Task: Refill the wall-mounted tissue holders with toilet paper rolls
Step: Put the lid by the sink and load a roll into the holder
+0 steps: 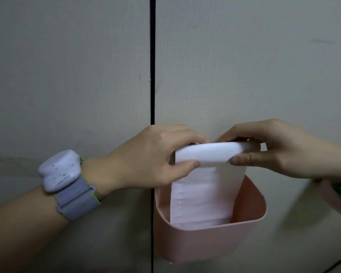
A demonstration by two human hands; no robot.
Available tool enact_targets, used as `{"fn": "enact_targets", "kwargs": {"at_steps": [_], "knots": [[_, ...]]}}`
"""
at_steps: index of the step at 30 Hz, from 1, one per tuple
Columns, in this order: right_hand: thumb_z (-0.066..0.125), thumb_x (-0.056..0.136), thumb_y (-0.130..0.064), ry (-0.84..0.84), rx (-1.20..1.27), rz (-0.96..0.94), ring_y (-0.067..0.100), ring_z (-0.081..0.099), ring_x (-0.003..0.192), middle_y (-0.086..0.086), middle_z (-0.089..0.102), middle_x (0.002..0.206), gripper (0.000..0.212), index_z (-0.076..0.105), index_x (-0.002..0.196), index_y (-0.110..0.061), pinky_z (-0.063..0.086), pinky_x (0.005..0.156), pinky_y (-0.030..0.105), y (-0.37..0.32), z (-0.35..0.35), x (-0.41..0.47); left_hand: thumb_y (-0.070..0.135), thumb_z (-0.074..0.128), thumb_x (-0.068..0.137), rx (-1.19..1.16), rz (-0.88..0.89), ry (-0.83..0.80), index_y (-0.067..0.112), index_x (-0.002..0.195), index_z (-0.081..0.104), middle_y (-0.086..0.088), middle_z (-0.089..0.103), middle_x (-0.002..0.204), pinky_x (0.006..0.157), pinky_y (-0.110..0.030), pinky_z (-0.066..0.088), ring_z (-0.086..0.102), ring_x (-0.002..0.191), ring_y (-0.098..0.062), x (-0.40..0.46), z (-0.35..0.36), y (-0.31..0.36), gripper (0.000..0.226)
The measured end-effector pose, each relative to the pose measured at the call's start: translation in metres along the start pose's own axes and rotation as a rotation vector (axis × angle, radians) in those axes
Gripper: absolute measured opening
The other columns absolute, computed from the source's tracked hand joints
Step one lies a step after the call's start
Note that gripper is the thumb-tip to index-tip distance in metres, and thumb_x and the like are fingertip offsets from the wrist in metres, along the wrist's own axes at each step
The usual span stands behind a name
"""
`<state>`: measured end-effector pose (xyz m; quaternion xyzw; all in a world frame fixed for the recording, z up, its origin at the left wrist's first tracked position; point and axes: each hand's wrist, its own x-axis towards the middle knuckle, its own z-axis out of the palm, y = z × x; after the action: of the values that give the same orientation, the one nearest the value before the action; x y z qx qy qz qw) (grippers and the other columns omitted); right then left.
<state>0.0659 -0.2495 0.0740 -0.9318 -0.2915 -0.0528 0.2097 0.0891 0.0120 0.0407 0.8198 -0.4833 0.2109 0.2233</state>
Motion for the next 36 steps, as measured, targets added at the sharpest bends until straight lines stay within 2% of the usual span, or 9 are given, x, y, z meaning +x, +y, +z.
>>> {"fn": "enact_targets", "kwargs": {"at_steps": [5, 9, 14, 21, 25, 27, 29, 33, 36], "knots": [[0.075, 0.082, -0.032, -0.035, 0.014, 0.055, 0.003, 0.066, 0.091, -0.022, 0.072, 0.097, 0.023, 0.069, 0.104, -0.037, 0.050, 0.077, 0.026, 0.004, 0.005, -0.006, 0.023, 0.070, 0.087, 0.023, -0.012, -0.070, 0.015, 0.116, 0.068, 0.006, 0.069, 0.099, 0.076, -0.011, 0.040, 0.058, 0.083, -0.005, 0.003, 0.007, 0.001, 0.030], [0.076, 0.082, -0.034, -0.077, -0.003, 0.046, -0.001, 0.065, 0.086, -0.023, 0.071, 0.093, 0.025, 0.068, 0.105, -0.037, 0.050, 0.072, 0.019, 0.001, 0.019, -0.002, 0.030, 0.066, 0.084, 0.001, -0.047, -0.124, 0.022, 0.112, 0.067, 0.011, 0.069, 0.097, 0.074, -0.017, 0.046, 0.061, 0.083, -0.003, -0.006, 0.006, -0.004, 0.029], [0.073, 0.082, -0.036, -0.164, -0.147, 0.050, 0.004, 0.062, 0.079, -0.017, 0.069, 0.085, 0.025, 0.065, 0.105, -0.038, 0.049, 0.070, 0.030, 0.002, 0.029, 0.001, 0.034, 0.071, 0.079, -0.062, -0.116, -0.199, 0.028, 0.110, 0.067, 0.013, 0.070, 0.095, 0.076, -0.024, 0.050, 0.063, 0.086, -0.001, -0.007, 0.019, -0.004, 0.032], [0.074, 0.081, -0.039, -0.216, -0.162, 0.024, -0.001, 0.057, 0.070, -0.019, 0.062, 0.071, 0.022, 0.066, 0.100, -0.034, 0.041, 0.058, 0.016, 0.002, 0.036, 0.000, 0.039, 0.072, 0.084, -0.079, -0.096, -0.290, 0.028, 0.110, 0.066, 0.014, 0.068, 0.100, 0.079, -0.027, 0.051, 0.062, 0.089, -0.002, -0.010, 0.021, -0.010, 0.029], [0.073, 0.082, -0.038, -0.291, -0.172, -0.010, -0.002, 0.057, 0.071, -0.016, 0.065, 0.078, 0.026, 0.065, 0.106, -0.032, 0.041, 0.059, 0.015, -0.004, 0.044, 0.008, 0.025, 0.073, 0.086, -0.076, -0.068, -0.307, 0.023, 0.107, 0.069, 0.013, 0.066, 0.097, 0.077, -0.020, 0.049, 0.060, 0.086, -0.002, -0.018, 0.016, -0.013, 0.022], [0.073, 0.081, -0.035, -0.339, -0.178, -0.031, -0.008, 0.053, 0.069, -0.021, 0.060, 0.076, 0.028, 0.064, 0.108, -0.035, 0.039, 0.061, 0.010, -0.007, 0.052, 0.013, 0.010, 0.069, 0.084, -0.057, -0.042, -0.286, 0.019, 0.104, 0.071, 0.010, 0.067, 0.095, 0.075, -0.022, 0.050, 0.062, 0.084, -0.004, -0.022, 0.014, -0.015, 0.022], [0.072, 0.080, -0.030, -0.392, -0.200, -0.083, -0.006, 0.051, 0.069, -0.023, 0.061, 0.077, 0.030, 0.064, 0.108, -0.036, 0.035, 0.062, 0.008, -0.009, 0.064, 0.018, 0.001, 0.067, 0.083, -0.042, -0.021, -0.260, 0.015, 0.101, 0.072, 0.005, 0.068, 0.092, 0.074, -0.026, 0.051, 0.064, 0.084, -0.009, -0.024, 0.014, -0.016, 0.023], [0.068, 0.079, -0.033, -0.471, -0.306, -0.110, 0.003, 0.042, 0.071, -0.013, 0.063, 0.088, 0.021, 0.062, 0.099, -0.033, 0.030, 0.060, 0.016, -0.006, 0.077, 0.023, 0.013, 0.066, 0.088, -0.068, 0.036, -0.262, 0.013, 0.084, 0.071, 0.004, 0.066, 0.079, 0.069, -0.025, 0.049, 0.060, 0.074, -0.011, -0.030, 0.012, -0.013, 0.007], [0.068, 0.080, -0.037, -0.528, -0.351, -0.050, 0.005, 0.046, 0.078, -0.010, 0.068, 0.100, 0.025, 0.062, 0.103, -0.029, 0.032, 0.067, 0.021, 0.000, 0.077, 0.021, 0.026, 0.061, 0.092, -0.144, 0.049, -0.256, 0.010, 0.065, 0.060, 0.001, 0.056, 0.064, 0.062, -0.033, 0.046, 0.051, 0.065, -0.015, -0.038, 0.012, -0.016, 0.031]]}}
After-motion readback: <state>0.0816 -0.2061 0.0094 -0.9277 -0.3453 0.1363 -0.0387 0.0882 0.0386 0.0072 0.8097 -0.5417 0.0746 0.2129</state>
